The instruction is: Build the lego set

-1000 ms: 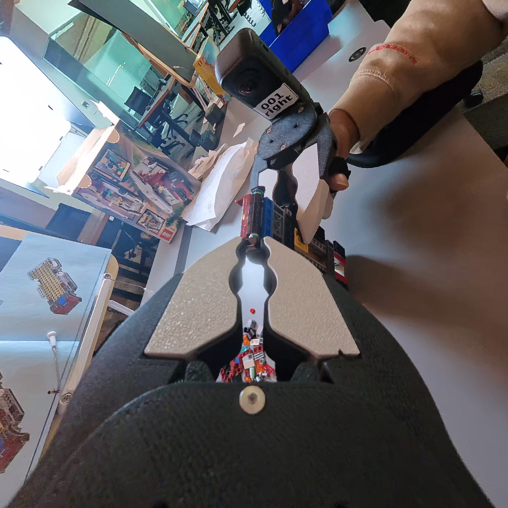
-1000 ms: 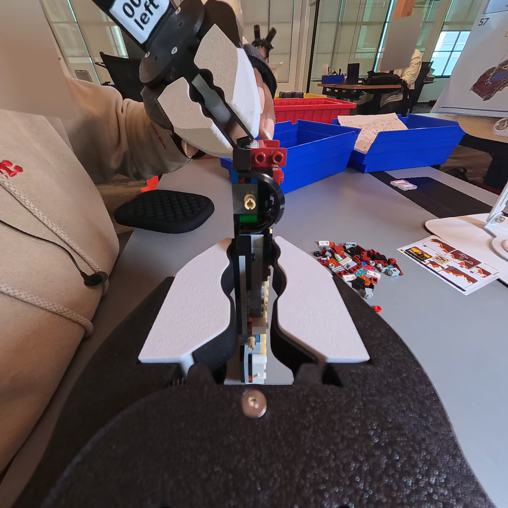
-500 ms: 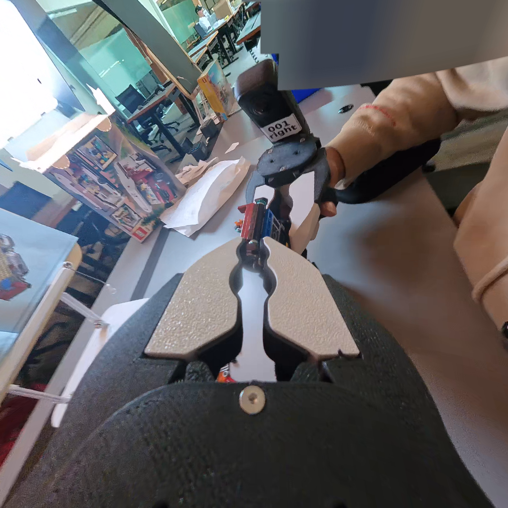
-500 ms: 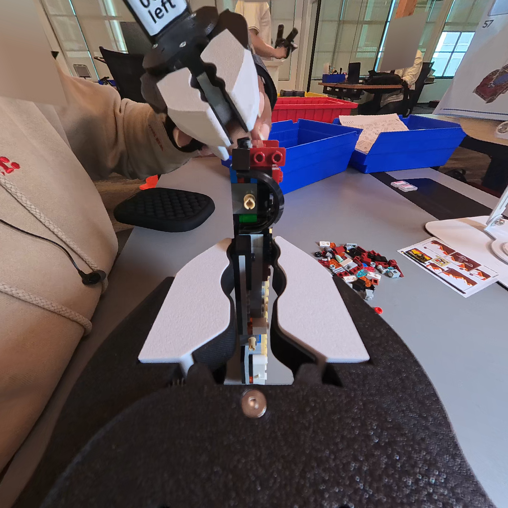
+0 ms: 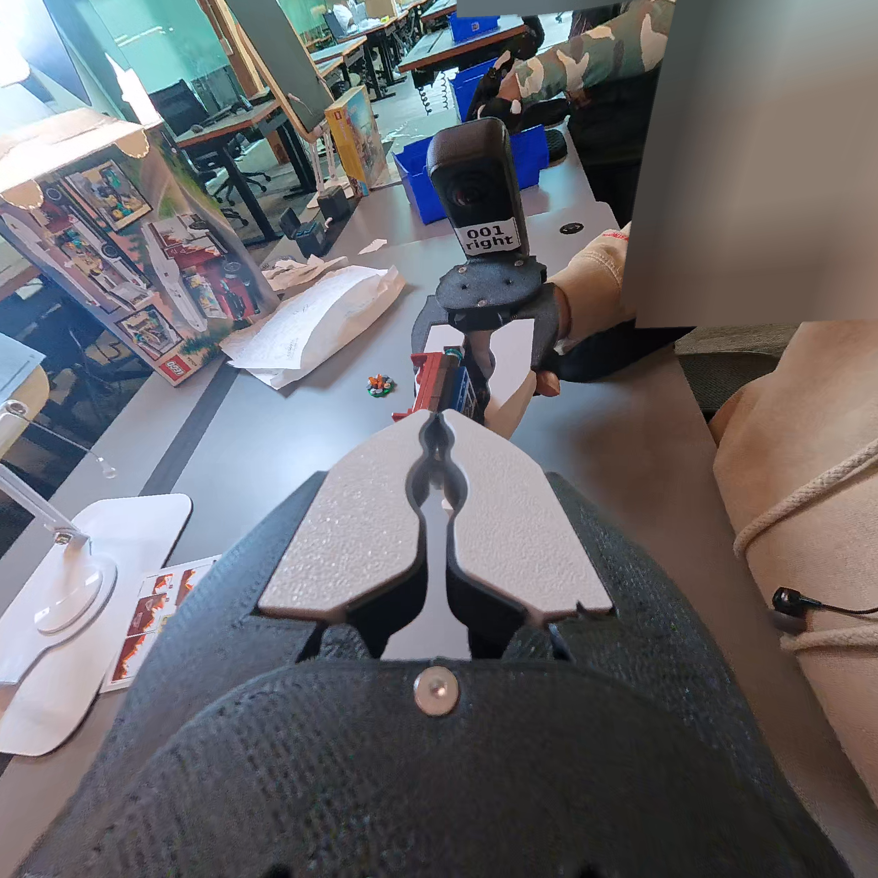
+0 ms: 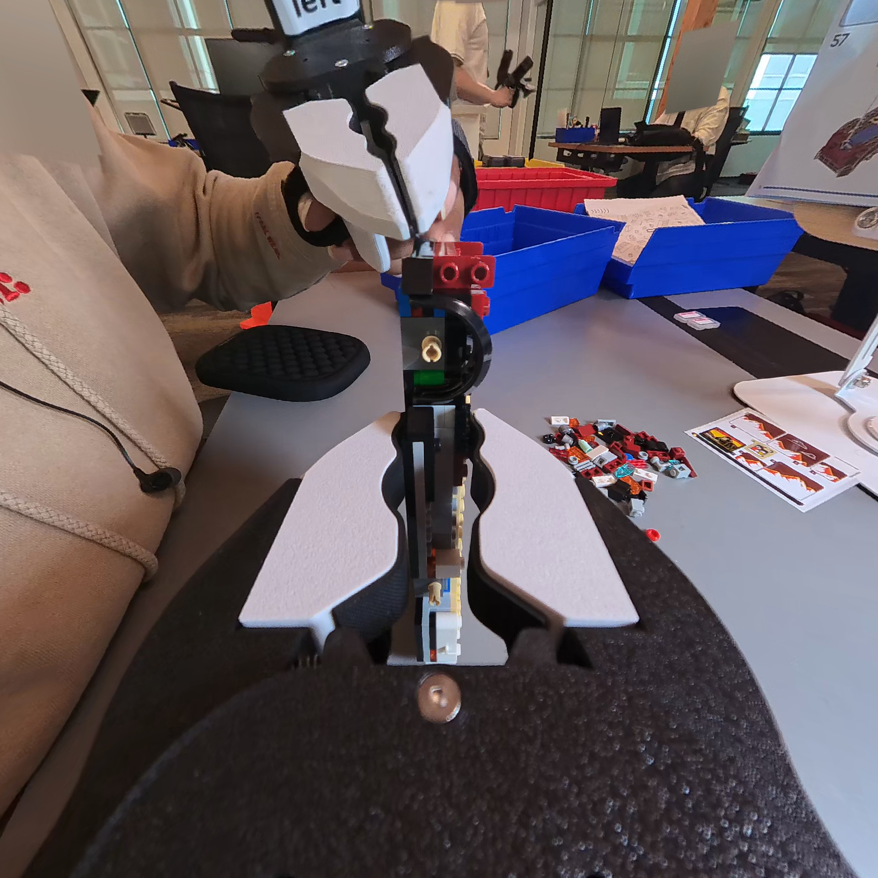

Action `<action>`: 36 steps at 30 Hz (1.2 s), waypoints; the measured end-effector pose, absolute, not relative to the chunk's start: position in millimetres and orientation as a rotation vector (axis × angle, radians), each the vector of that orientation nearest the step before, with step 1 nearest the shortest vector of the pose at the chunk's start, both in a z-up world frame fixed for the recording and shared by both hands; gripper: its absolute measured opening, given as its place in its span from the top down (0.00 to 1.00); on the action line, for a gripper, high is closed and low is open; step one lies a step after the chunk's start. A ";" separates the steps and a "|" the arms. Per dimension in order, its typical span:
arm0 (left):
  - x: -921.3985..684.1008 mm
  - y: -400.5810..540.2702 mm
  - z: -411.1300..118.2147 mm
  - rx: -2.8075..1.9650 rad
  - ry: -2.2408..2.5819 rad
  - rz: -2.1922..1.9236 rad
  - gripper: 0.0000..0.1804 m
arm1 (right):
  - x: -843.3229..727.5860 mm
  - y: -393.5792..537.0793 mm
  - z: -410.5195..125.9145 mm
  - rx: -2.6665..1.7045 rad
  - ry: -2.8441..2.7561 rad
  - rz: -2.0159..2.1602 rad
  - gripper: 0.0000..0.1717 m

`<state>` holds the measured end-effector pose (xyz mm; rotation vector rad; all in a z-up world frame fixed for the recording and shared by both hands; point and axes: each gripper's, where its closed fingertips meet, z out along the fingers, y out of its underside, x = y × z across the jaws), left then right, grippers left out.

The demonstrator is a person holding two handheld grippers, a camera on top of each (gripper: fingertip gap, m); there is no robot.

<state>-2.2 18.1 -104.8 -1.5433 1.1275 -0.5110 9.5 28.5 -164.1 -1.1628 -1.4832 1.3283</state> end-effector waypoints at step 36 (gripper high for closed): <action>-1.5 21.8 -111.0 -0.978 1.439 0.439 0.96 | 10.6 27.7 -166.2 -1.188 -1.488 1.351 0.87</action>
